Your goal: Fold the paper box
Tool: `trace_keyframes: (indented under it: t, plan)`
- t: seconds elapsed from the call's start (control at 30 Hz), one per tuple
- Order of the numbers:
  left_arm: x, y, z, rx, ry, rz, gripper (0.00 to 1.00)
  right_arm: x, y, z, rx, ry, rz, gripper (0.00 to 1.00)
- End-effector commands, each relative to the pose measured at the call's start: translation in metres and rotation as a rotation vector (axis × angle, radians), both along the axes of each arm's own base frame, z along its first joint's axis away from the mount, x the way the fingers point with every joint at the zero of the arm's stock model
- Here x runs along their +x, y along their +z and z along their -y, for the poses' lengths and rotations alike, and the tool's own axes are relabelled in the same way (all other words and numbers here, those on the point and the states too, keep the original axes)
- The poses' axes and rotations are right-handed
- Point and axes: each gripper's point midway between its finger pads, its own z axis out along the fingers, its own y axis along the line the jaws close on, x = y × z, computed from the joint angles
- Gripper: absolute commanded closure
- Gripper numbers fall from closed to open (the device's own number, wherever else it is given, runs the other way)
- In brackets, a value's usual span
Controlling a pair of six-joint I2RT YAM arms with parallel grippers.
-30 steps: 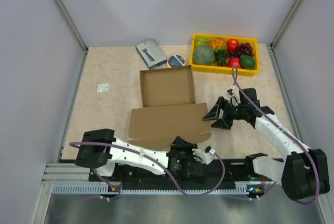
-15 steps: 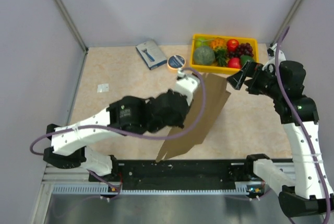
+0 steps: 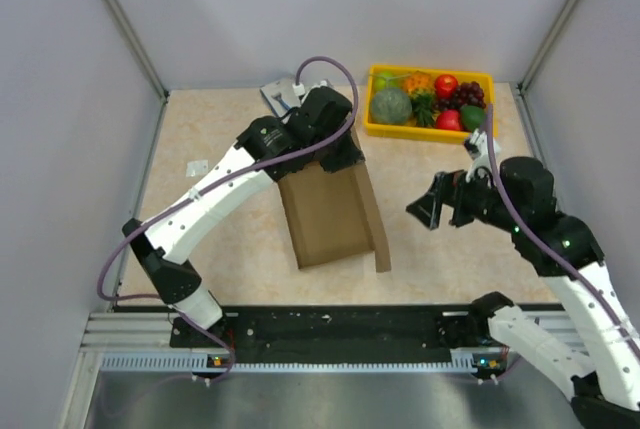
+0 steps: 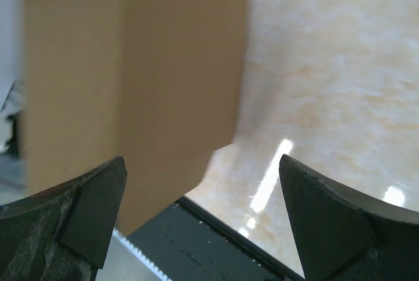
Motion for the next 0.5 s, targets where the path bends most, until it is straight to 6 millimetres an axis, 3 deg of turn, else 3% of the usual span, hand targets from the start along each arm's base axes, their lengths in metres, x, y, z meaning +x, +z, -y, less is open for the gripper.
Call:
trace_keyframes:
  t: [0.0,0.07,0.1,0.13,0.17,0.2,0.3,0.4,0.47]
  plan:
    - [0.043,0.004,-0.010,-0.150,0.271,-0.117,1.00,-0.025,0.030,-0.036,0.042,0.137,0.152,0.01]
    - [0.058,-0.010,-0.014,-0.173,0.320,-0.155,1.00,-0.026,0.031,-0.045,0.008,0.144,0.178,0.01]
    - [0.062,-0.015,-0.017,-0.170,0.344,-0.169,1.00,-0.038,0.037,-0.059,-0.009,0.210,0.207,0.01]
    - [0.066,-0.021,-0.022,-0.160,0.378,-0.179,1.00,-0.037,0.031,-0.067,-0.061,0.217,0.204,0.01]
    - [0.070,-0.027,-0.032,-0.143,0.418,-0.201,1.00,-0.024,0.029,-0.060,-0.140,0.134,0.240,0.01]
    - [0.071,-0.028,-0.036,-0.140,0.433,-0.206,1.00,-0.034,0.035,-0.072,-0.178,0.187,0.280,0.01]
    - [0.076,-0.026,-0.050,-0.147,0.488,-0.200,1.00,-0.013,0.014,-0.085,-0.372,0.136,0.277,0.03]
    - [0.076,-0.020,-0.058,-0.163,0.498,-0.201,1.00,0.014,0.013,-0.070,-0.535,-0.011,0.334,0.23]
    - [0.075,-0.021,-0.061,-0.176,0.496,-0.209,1.00,0.023,0.022,-0.076,-0.535,-0.026,0.385,0.36]
